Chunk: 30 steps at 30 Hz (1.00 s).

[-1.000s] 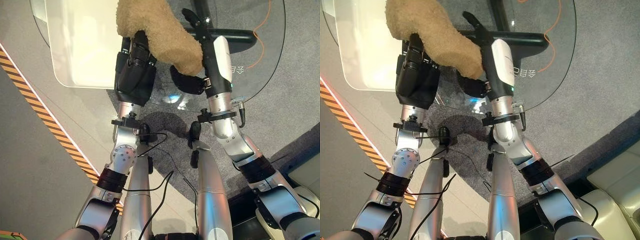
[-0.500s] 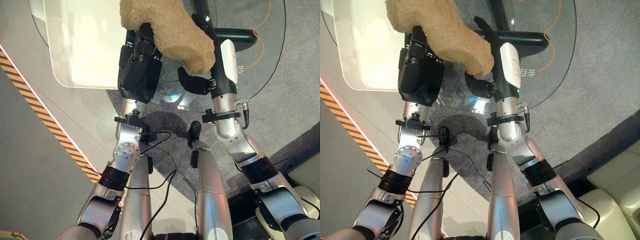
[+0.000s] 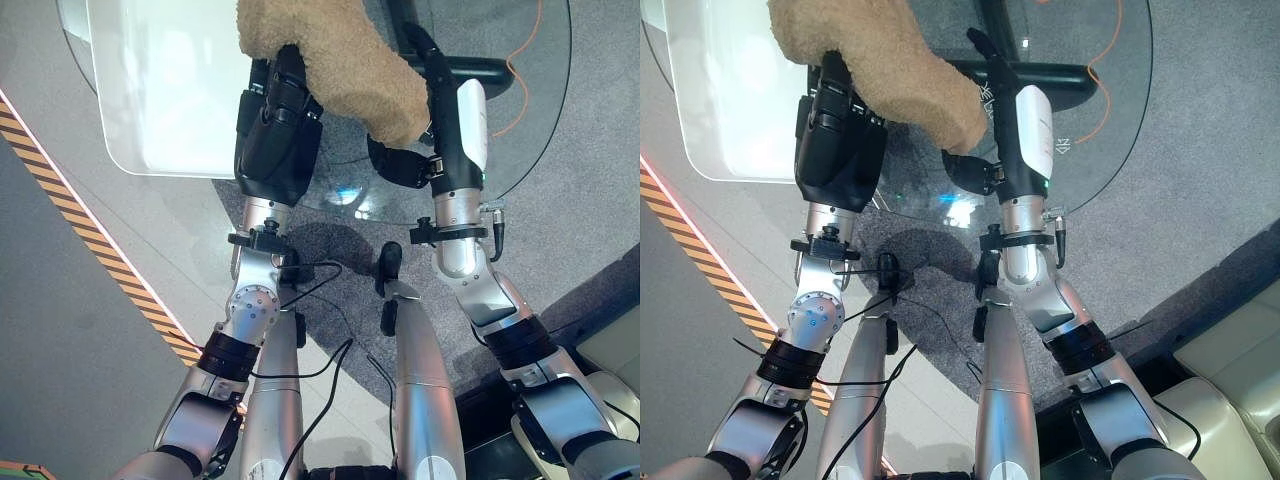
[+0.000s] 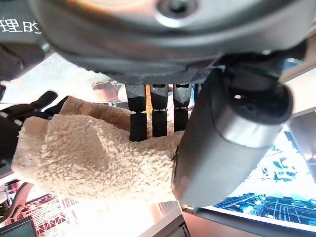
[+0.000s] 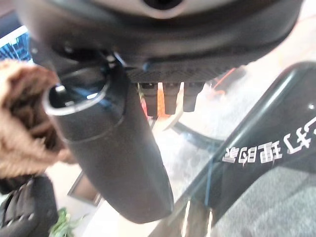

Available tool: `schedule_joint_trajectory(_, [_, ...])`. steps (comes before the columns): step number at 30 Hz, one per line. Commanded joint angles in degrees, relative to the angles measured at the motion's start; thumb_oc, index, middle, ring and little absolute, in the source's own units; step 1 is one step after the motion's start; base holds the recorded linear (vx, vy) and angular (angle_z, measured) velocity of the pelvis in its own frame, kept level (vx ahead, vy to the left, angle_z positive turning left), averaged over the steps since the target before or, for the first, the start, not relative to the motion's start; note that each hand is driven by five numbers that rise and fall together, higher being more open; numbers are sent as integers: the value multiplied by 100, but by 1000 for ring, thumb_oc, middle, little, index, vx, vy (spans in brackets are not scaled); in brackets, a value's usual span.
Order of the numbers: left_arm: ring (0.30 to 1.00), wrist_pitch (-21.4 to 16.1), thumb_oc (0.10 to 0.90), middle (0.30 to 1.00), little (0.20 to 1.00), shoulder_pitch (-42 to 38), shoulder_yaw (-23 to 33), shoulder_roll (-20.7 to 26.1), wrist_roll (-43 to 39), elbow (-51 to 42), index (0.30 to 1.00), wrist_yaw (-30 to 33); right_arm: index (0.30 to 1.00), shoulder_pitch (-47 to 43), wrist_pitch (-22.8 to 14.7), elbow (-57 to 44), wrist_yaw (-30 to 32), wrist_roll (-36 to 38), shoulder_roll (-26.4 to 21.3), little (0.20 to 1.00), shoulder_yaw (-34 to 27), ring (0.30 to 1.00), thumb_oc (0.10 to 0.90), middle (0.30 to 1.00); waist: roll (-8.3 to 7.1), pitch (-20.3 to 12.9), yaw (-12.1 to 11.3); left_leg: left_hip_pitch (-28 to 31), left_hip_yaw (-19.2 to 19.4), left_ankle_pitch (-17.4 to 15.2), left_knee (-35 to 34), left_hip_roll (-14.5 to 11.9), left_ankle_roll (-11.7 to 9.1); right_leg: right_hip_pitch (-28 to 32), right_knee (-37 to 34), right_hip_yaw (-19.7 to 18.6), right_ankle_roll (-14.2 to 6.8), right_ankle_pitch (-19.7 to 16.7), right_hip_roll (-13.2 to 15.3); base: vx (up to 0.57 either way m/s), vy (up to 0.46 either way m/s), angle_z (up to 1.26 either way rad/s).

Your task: Wipe the table with a cloth and put it in the basket.

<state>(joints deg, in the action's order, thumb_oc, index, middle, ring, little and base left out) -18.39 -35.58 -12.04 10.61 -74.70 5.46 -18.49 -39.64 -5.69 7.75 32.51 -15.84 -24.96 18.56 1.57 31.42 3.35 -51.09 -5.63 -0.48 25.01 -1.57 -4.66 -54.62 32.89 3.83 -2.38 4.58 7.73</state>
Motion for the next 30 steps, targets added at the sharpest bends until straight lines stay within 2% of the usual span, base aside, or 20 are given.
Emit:
schedule_joint_trajectory(1, [300, -457, 100, 300, 200, -502, 260, 26, 114, -1285, 300, -804, 900, -223, -426, -709, 597, -202, -13, 900, -366, 900, 800, 900, -156, -163, -103, 231, 612, -333, 39, 589, 681, 351, -424, 16, 196, -72, -801, 0, 0, 0])
schedule_joint_trajectory(9, [300, -512, 100, 300, 200, -478, 309, 68, 46, -1273, 300, -895, 900, -57, -264, -420, 1091, -160, -59, 900, -602, 900, 800, 900, -155, -163, -78, 234, 621, -352, 38, 575, 684, 353, -426, -4, 190, -72, -805, 0, 0, 0])
schedule_joint_trajectory(18, [300, -695, 100, 300, 200, -554, 420, 179, -36, -1140, 300, -931, 900, -3, -101, 25, 1701, 208, -138, 900, -787, 900, 800, 900, -136, -163, -73, 271, 633, -370, 27, 561, 688, 381, -430, -15, 187, -65, -810, 0, 0, 0])
schedule_joint_trajectory(30, [300, -1154, 100, 300, 200, -648, 648, 393, -65, -1024, 300, -840, 900, 101, 61, 758, 2263, 722, -185, 900, -977, 900, 800, 900, -71, -163, -107, 312, 621, -379, -10, 546, 684, 415, -435, -16, 192, -38, -784, 0, 0, 0])
